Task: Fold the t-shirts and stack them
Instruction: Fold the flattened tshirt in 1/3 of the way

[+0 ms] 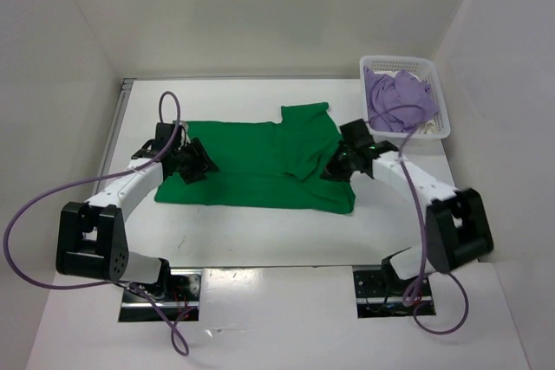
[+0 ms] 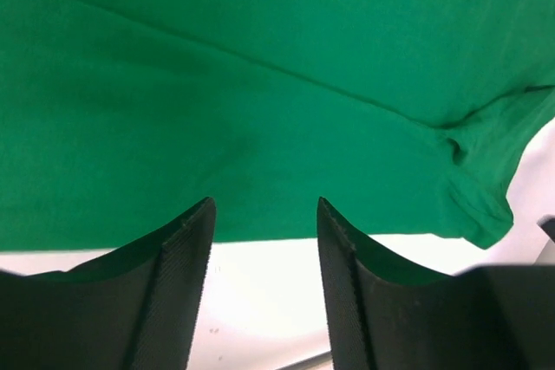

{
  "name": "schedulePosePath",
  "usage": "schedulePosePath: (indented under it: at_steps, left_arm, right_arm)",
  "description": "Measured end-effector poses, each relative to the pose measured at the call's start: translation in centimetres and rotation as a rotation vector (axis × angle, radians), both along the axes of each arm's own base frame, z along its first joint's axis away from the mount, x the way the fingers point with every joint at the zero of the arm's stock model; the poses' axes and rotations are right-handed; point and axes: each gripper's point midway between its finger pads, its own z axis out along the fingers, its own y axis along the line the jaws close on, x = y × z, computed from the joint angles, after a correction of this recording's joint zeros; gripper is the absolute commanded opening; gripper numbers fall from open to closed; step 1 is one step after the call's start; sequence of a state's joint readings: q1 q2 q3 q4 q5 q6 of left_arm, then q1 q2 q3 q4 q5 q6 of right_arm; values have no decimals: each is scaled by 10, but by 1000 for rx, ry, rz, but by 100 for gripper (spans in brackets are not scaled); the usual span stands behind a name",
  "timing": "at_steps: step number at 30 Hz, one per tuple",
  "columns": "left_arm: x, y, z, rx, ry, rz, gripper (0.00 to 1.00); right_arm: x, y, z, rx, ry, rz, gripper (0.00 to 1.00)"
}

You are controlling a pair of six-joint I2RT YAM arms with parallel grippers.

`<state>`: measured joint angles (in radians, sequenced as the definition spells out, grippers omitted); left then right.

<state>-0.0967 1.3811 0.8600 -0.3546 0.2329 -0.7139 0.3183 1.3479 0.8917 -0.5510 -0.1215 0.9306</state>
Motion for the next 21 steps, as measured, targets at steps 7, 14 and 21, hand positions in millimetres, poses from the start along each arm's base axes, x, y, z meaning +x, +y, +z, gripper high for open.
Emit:
schedulePosePath:
  at_steps: [7, 14, 21]
  left_arm:
    - [-1, 3, -14, 17, 9, 11, 56]
    - [-6, 5, -24, 24, 11, 16, 56]
    - [-7, 5, -27, 23, 12, 16, 56]
  right_arm:
    - [30, 73, -36, 15, -3, 231, 35]
    - [40, 76, -49, 7, -20, 254, 39]
    - [44, 77, -64, -3, -9, 250, 42]
